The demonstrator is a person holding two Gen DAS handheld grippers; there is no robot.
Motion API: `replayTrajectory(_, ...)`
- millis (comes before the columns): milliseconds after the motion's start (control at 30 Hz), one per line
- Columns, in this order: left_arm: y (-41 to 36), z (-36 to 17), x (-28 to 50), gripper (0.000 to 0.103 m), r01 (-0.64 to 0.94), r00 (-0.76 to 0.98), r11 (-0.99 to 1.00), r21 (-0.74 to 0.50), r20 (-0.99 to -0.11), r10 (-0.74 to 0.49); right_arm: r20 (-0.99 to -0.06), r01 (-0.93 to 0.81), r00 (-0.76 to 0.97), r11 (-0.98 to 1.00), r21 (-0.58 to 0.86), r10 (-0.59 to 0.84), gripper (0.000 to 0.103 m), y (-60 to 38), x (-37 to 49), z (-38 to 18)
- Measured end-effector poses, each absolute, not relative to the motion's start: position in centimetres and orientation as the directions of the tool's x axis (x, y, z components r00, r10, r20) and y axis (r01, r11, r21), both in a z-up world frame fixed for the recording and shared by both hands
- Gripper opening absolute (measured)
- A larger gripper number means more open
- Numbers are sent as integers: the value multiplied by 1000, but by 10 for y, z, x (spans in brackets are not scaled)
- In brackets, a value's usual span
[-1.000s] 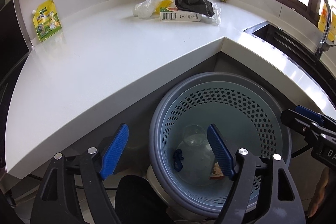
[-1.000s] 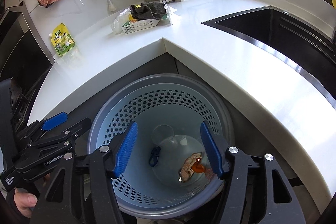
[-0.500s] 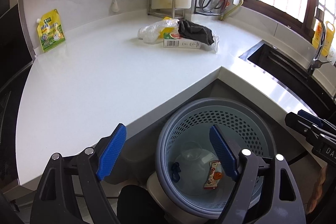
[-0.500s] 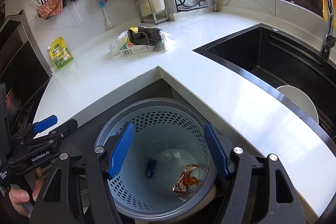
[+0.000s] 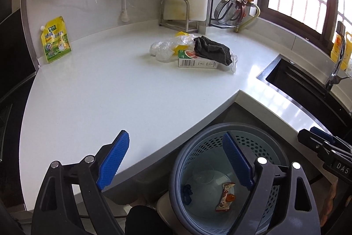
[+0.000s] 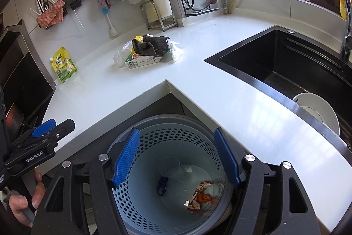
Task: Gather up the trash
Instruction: 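Move both tools to the pile and grasp the dark grey cloth with the right tool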
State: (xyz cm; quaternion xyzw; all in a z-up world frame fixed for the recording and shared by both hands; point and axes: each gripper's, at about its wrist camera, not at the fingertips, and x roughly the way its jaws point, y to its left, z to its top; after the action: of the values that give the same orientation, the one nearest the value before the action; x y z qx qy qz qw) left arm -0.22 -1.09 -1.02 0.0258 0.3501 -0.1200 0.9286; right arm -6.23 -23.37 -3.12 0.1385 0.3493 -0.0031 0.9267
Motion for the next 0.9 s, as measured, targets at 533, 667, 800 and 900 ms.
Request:
replayTrajectory(533,-3,-4,71,90,186,762,982,-28,-627,-162,-627,55,768,962,266,130,67,-230,9,-34)
replayTrajectory(667,-5,-2,90,90,178,772,984,-11,-618,-147,-616,35,776,966,257,136,67,-228,30,-31)
replayTrajectory(800,-2,-1,112,90,189,757,980,-55,-628,-181,-604,10,785,971,237,139,67,-224,54,-27)
replayTrajectory(900,-2,-1,126,90,177,766,984,-28,-623,-155,-593,-12,792,974,227,148,67,-219,70,-22)
